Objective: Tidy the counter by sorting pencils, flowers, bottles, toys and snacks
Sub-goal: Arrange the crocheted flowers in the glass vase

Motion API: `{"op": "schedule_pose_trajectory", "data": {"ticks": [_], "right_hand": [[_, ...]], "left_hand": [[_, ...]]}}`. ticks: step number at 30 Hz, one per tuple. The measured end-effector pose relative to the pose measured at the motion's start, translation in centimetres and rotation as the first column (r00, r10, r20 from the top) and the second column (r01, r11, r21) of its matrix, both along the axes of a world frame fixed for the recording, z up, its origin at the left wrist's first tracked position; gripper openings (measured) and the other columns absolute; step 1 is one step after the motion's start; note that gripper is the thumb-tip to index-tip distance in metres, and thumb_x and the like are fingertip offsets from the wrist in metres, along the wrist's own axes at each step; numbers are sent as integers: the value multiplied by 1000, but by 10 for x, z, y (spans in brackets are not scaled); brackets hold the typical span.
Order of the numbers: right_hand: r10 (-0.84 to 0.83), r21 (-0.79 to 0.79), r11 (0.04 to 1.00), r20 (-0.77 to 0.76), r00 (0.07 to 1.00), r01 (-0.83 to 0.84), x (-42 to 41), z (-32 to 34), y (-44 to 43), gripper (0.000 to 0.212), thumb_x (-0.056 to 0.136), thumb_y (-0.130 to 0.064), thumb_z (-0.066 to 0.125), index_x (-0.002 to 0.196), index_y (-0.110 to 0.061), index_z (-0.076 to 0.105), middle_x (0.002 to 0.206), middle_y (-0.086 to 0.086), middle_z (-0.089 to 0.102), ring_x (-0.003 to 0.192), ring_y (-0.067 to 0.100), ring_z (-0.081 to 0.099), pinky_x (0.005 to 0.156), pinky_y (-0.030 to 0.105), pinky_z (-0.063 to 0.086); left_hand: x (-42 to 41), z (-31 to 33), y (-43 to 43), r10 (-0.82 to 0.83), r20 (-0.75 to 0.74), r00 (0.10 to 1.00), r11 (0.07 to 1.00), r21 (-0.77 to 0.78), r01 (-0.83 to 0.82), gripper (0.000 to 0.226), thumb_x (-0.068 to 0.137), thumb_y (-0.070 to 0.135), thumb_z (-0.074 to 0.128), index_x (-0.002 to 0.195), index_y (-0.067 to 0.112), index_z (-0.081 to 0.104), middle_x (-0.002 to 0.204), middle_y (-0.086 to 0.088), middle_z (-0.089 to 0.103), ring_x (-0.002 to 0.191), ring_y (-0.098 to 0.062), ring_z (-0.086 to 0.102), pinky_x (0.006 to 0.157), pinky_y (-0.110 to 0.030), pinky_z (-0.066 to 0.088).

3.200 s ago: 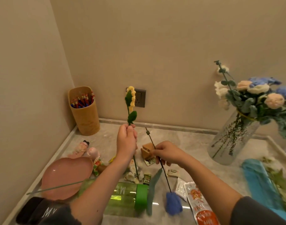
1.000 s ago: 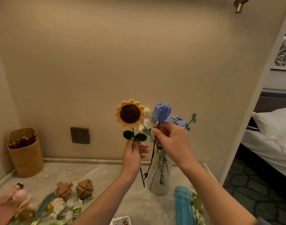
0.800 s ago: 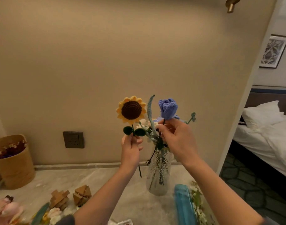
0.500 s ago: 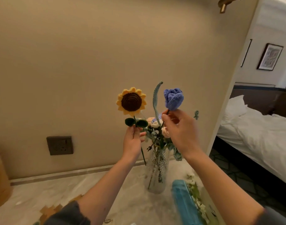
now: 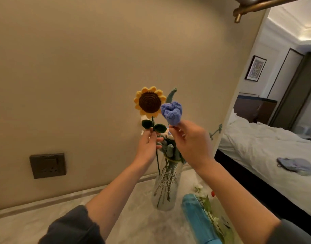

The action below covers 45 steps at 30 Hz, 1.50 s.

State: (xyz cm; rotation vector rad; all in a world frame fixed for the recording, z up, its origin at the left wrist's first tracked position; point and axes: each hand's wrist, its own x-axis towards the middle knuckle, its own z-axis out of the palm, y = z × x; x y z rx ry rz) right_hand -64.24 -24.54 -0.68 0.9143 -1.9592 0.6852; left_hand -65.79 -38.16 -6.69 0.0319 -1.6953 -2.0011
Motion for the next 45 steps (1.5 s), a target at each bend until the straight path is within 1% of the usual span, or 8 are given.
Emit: {"op": "schedule_pose_trajectory", "data": {"ticks": [10, 14, 22, 26, 29, 33, 40, 45], "right_hand": [[-237, -3, 967, 369, 899, 256, -17, -25, 4, 14, 84, -32, 70, 86, -19, 65, 79, 2, 69, 72, 23, 62, 62, 36, 50], [-253, 4, 960, 436, 864, 279, -16, -35, 3, 20, 83, -28, 70, 73, -25, 53, 70, -5, 56, 67, 22, 56, 54, 31, 33], [-290, 63, 952, 496, 819, 299, -11, -51, 7, 21, 83, -29, 68, 70, -29, 51, 58, -16, 44, 65, 19, 52, 46, 23, 26], [-203, 2, 970, 554, 808, 242, -7, -51, 14, 13, 82, -34, 68, 89, -33, 56, 68, -16, 53, 68, 9, 55, 50, 25, 33], [-61, -146, 975, 554, 830, 169, 4, -52, 20, 29, 79, -19, 66, 100, -31, 50, 62, -11, 51, 56, 4, 48, 49, 26, 35], [246, -467, 881, 323, 914, -72, 28, -56, 35, 20, 82, -10, 62, 85, -30, 57, 56, -5, 49, 48, 9, 42, 48, 33, 37], [300, -273, 945, 499, 813, -181, 46, -78, 57, 22, 79, -46, 55, 91, -38, 70, 87, -19, 62, 72, 4, 59, 65, 21, 47], [316, -269, 947, 667, 675, -177, 47, -88, 83, 37, 71, -42, 58, 105, -35, 71, 97, -16, 59, 77, 19, 62, 73, 49, 57]], "left_hand": [[9, -13, 5, 16, -60, 998, 1000, 27, -14, 22, 104, 14, 34, 115, 18, 52, 115, -6, 61, 100, -21, 64, 68, -26, 55], [13, -16, 9, 8, -84, 996, 999, 38, -5, 25, 104, 15, 34, 104, 28, 55, 116, -4, 62, 97, -13, 65, 63, -19, 54], [22, -25, 8, 27, -56, 998, 1000, 8, -27, 24, 103, 17, 36, 108, 30, 54, 117, 0, 62, 103, -17, 64, 79, -37, 55], [32, -26, 11, 80, -56, 995, 997, 0, -80, 22, 104, 18, 36, 115, 19, 55, 111, -11, 60, 91, -19, 64, 79, -36, 56], [51, -26, 20, 112, -112, 987, 994, 18, -111, 21, 104, 15, 35, 99, 18, 55, 80, -10, 54, 72, -22, 55, 75, -37, 50], [80, -42, 42, 100, -161, 982, 994, -27, -105, 24, 104, 13, 34, 91, 16, 55, 67, 2, 54, 66, -17, 53, 75, -43, 50], [99, -71, 88, -43, -150, 988, 996, -88, 30, 28, 102, 10, 41, 114, 25, 62, 96, 3, 70, 91, -23, 66, 79, -41, 54], [98, -76, 112, -117, -148, 982, 986, -136, 97, 31, 99, 8, 47, 117, 28, 62, 108, 7, 71, 101, -12, 67, 77, -18, 53]]}}
